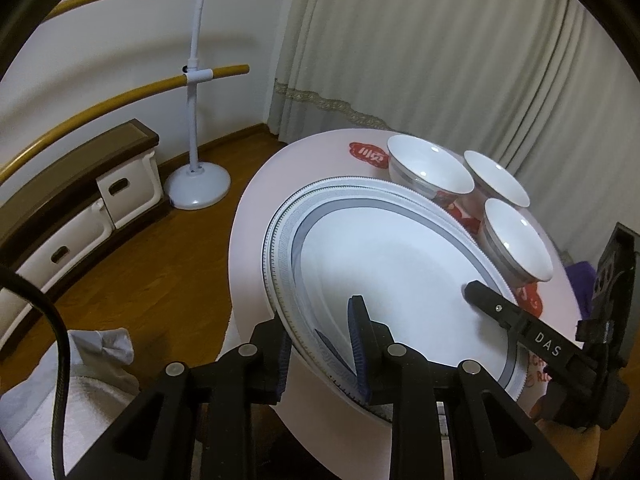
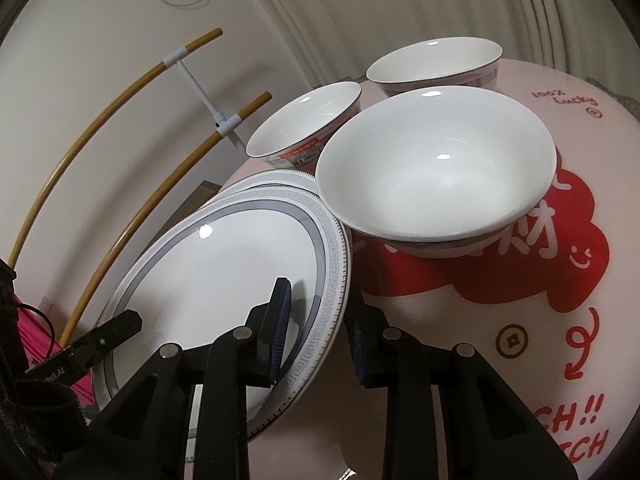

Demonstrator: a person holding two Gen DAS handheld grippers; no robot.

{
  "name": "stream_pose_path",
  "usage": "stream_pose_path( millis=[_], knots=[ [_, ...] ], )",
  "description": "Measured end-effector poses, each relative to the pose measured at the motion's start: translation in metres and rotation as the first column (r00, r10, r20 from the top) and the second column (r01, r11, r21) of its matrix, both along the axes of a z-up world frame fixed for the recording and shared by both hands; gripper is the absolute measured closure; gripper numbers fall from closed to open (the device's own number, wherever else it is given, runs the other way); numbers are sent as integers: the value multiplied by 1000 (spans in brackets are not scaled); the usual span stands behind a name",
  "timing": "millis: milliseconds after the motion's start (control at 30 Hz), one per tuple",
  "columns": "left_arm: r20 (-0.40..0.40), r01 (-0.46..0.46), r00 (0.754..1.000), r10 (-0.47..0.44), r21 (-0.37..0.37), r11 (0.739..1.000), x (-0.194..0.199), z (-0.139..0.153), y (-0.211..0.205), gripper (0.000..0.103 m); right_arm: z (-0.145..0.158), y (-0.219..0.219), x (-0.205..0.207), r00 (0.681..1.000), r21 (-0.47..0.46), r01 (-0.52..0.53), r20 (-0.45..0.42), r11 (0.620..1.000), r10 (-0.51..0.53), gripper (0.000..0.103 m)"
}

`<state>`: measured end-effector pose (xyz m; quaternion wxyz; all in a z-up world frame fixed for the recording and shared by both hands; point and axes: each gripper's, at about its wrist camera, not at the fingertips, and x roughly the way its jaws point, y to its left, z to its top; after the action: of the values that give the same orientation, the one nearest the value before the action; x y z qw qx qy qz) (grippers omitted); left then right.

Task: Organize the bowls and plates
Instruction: 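Set the plate down flat onto the stack with both grippers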

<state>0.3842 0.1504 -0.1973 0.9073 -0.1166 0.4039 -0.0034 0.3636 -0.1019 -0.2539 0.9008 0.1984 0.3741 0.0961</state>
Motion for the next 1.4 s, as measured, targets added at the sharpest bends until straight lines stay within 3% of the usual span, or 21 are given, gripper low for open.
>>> stream_pose_path(
  millis=[733, 1133, 1400],
  knots=[
    [-29, -37, 999, 39, 78, 996, 7, -2, -20, 77, -1, -4, 4, 999, 22, -37, -13, 999, 38, 76],
    [-22, -52, 998, 53, 77, 996, 5, -5, -13, 77, -1, -11, 0, 998, 96, -29, -48, 995, 33, 74],
    [-14, -51, 999, 52, 72, 996, 3, -5, -9, 79, 4, -5, -9, 998, 86, -19, -56, 996, 24, 72]
  ],
)
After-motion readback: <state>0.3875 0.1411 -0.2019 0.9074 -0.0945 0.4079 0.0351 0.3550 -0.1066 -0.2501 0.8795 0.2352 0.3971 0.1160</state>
